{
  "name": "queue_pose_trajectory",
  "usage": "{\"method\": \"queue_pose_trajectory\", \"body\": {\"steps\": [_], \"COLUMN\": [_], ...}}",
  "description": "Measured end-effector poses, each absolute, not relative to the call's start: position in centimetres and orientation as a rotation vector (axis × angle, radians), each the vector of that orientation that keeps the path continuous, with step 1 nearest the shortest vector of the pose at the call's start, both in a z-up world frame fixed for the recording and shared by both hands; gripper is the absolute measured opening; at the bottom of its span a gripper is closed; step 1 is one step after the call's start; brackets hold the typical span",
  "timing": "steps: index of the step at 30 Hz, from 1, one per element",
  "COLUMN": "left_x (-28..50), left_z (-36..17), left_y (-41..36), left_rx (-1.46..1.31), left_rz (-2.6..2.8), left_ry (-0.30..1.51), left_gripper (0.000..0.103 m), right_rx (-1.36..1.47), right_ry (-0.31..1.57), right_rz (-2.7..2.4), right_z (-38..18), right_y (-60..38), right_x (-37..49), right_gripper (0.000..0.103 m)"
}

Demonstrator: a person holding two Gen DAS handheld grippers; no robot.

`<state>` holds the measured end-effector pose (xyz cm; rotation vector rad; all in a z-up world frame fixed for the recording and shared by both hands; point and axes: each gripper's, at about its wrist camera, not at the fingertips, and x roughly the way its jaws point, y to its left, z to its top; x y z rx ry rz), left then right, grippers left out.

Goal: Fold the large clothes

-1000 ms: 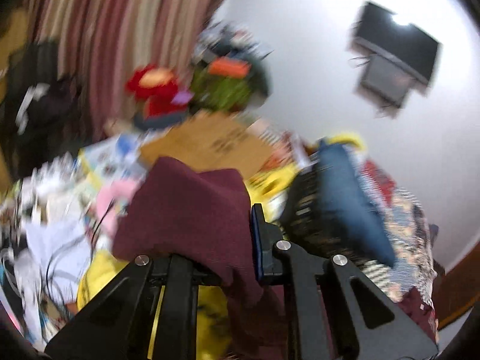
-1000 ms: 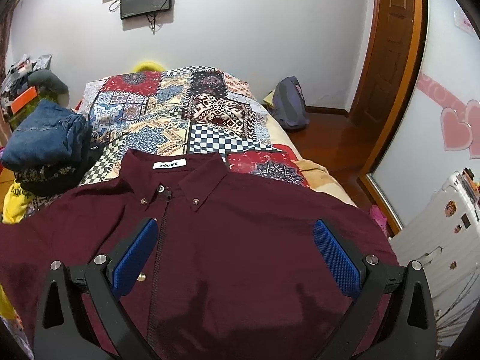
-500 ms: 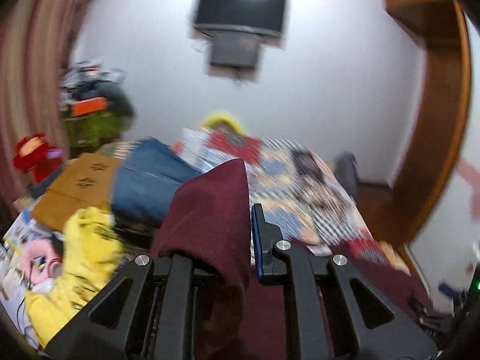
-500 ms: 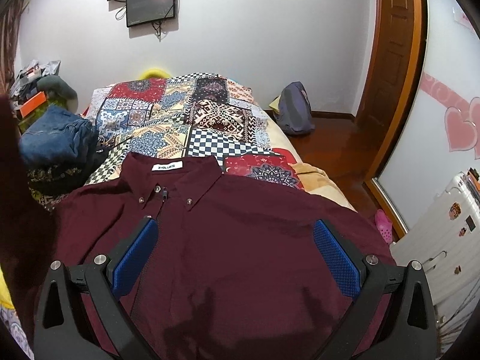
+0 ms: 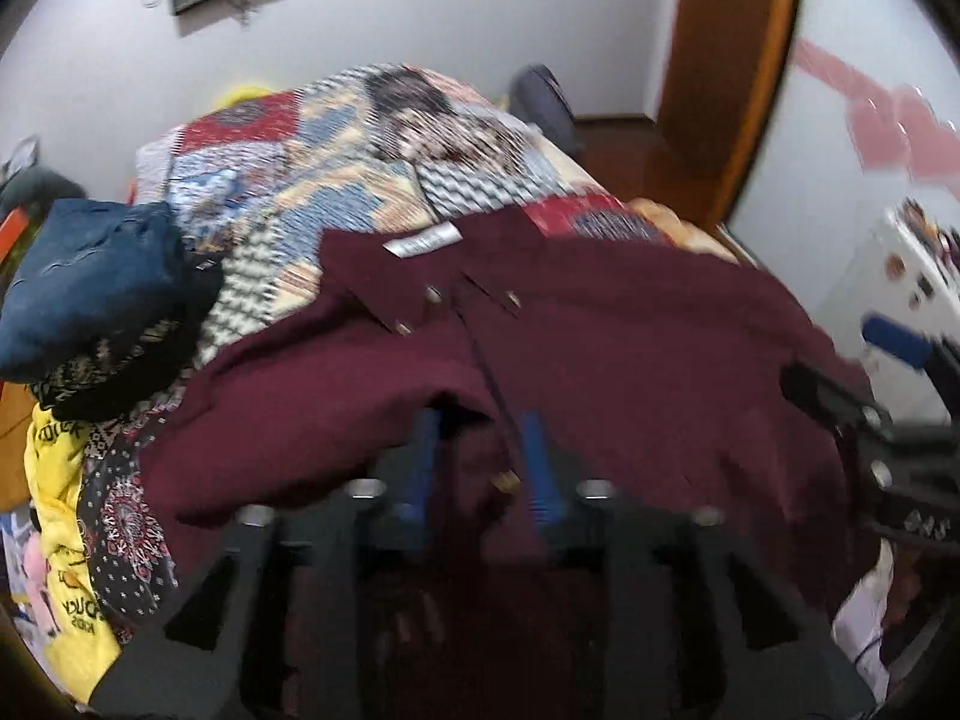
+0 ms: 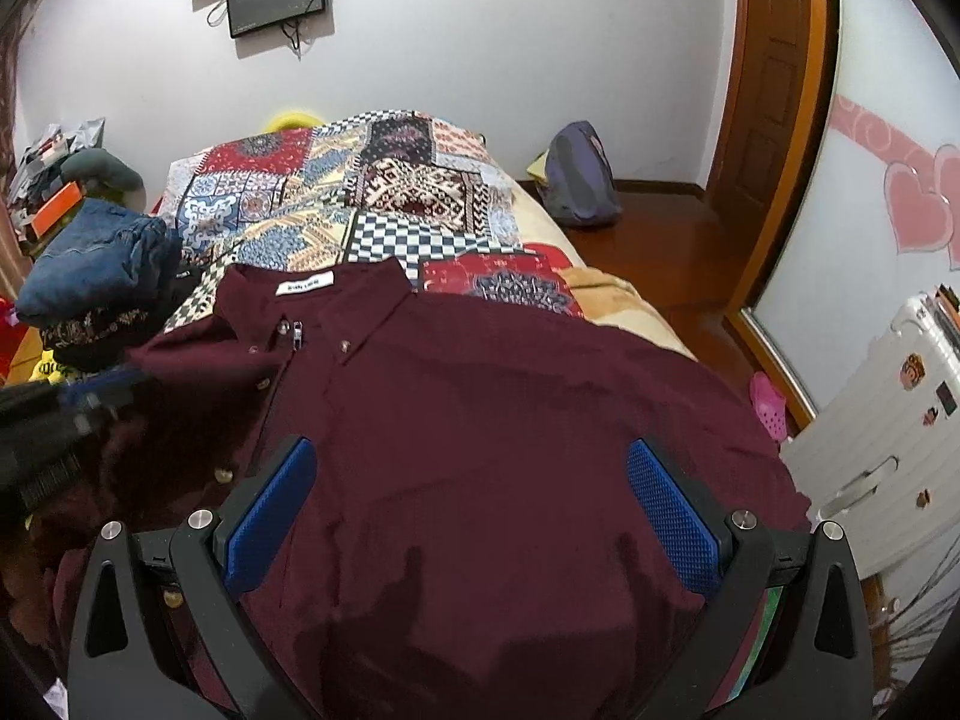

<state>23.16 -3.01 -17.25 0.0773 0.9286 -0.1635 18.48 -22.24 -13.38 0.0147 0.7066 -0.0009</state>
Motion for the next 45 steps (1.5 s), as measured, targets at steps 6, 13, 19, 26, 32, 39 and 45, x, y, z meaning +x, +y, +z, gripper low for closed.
{"method": "queue_pose_trajectory", "body": {"steps": [6,13,19,26,32,39,45], "left_x": [20.5,18.5,16.7,14.5,13.1,12.2,12.4], "left_z": [-13.8,-7.5,-7.0,-12.0,-17.2,-21.1,-23.3], "left_y": [-2.9,3.9,12.2,20.3,23.8,25.6,25.7], "left_rx": [0.109,0.055,0.056,-0.008,-0.099,-0.196,-0.216], "left_rz": [-0.192,-0.077,0.121,0.284,0.325,0.327,0.315], "left_ry": [0.841,0.67,0.668,0.804,0.912,0.989,1.034], "left_gripper": [0.062,0.08,0.081,0.081,0.081,0.081,0.081], "right_rx": [-0.005,-0.046,-0.136,-0.293,-0.492,-0.793,-0.941], "right_ry": [0.707,0.621,0.569,0.617,0.756,0.882,0.918], "right_rz": [0.004,0.062,0.181,0.371,0.53,0.581,0.554], "right_z": [-13.1,-10.1,-8.8,-10.3,-14.5,-19.2,-22.3], "right_y": [-21.9,-19.4,-14.7,-7.5,0.4,7.3,9.5], "right_x": [18.1,18.3,18.9,21.1,23.1,24.2,24.8], "right_gripper": [0.103,0.103,0.103,0.103,0.103,0.099,0.052]}}
